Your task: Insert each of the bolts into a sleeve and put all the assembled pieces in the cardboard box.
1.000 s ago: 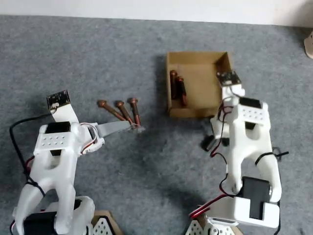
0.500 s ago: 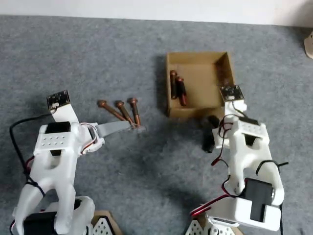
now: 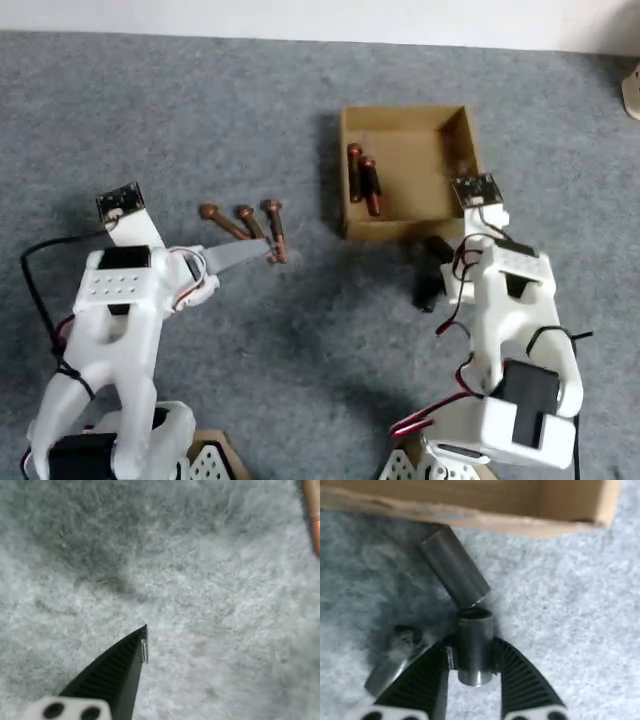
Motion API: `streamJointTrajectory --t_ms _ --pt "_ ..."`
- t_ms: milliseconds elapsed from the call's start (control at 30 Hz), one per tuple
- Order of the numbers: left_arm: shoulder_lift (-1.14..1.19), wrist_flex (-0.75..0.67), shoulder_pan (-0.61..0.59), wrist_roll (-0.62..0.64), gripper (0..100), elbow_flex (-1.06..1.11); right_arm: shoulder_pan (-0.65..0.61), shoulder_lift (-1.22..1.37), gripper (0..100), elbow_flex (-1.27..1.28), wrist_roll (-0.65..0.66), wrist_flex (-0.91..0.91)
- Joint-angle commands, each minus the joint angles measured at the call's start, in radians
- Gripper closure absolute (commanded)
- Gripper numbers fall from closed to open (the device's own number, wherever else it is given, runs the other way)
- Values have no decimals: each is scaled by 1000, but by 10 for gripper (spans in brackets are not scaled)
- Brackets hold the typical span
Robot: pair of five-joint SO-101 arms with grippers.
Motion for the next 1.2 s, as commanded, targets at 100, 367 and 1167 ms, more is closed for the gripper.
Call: streamJointTrajectory --t_ms 100,367,1167 --pt "-25 114 30 20 303 -154 -8 -312 993 16 -140 58" --pt "-22 118 28 32 303 -225 -174 -676 993 188 -161 234" --pt "242 -157 104 219 870 -306 -263 -1524 993 529 -158 363"
